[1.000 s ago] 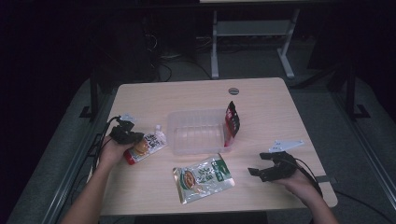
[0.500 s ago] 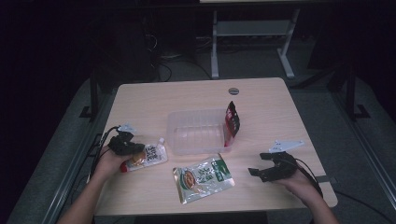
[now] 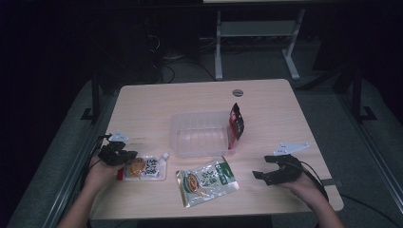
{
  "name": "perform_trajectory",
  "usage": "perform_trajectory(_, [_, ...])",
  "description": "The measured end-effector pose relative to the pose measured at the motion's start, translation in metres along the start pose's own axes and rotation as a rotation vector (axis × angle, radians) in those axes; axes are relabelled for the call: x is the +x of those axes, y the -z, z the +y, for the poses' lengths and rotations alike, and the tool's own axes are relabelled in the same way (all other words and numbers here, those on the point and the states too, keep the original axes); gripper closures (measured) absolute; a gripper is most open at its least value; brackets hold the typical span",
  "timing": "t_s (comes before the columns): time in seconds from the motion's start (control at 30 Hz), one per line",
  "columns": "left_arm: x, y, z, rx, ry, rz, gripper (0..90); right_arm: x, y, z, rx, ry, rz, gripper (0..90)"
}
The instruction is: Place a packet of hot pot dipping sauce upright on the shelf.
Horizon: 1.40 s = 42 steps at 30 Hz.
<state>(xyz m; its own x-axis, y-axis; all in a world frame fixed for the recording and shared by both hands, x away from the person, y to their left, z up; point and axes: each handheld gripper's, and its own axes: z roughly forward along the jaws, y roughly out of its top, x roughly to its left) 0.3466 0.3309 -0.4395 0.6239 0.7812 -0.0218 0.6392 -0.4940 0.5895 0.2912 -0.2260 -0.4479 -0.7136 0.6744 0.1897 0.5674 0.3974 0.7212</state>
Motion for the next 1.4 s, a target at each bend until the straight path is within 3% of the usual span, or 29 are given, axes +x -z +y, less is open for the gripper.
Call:
perform_trajectory(0.17, [0.003, 0.004, -0.014, 0.005, 0.031, -0.03, 89.9, 0.0, -0.001, 0.0, -0.004, 0.009, 0.005, 17.1])
perform_trajectory(0.27, [-0.003, 0.007, -0.019, 0.017, -0.005, -0.038, 89.9, 0.002, -0.001, 0.001, 0.001, 0.008, 0.01, 17.1])
perform_trajectory(0.4, [-0.01, 0.009, -0.024, 0.013, -0.015, -0.052, 89.9, 0.006, -0.002, 0.003, -0.001, 0.012, 0.022, 17.1])
perform_trajectory(0.6, [-0.014, 0.004, -0.008, -0.012, -0.048, -0.047, 89.8, 0.013, -0.007, 0.007, 0.003, 0.036, 0.046, 17.1])
perform_trajectory(0.7, [-0.019, -0.006, 0.003, -0.002, -0.076, -0.08, 89.8, 0.015, -0.009, 0.008, 0.012, 0.038, 0.05, 17.1])
perform_trajectory(0.77, [-0.023, -0.011, 0.003, 0.022, -0.092, -0.084, 89.9, 0.015, -0.009, 0.008, 0.01, 0.046, 0.048, 17.1])
perform_trajectory(0.93, [-0.026, -0.009, -0.002, 0.011, -0.083, -0.108, 89.9, 0.016, -0.007, 0.008, -0.002, 0.052, 0.058, 17.1])
perform_trajectory(1.07, [-0.032, -0.006, -0.008, 0.01, -0.087, -0.13, 90.0, 0.022, -0.009, 0.012, -0.009, 0.06, 0.082, 17.1])
perform_trajectory(1.23, [-0.042, -0.003, -0.012, 0.02, -0.114, -0.152, 90.0, 0.046, -0.02, 0.028, -0.026, 0.093, 0.164, 17.1])
perform_trajectory(1.4, [-0.049, -0.001, -0.016, 0.022, -0.11, -0.168, 89.9, 0.065, -0.037, 0.041, -0.003, 0.126, 0.219, 17.1])
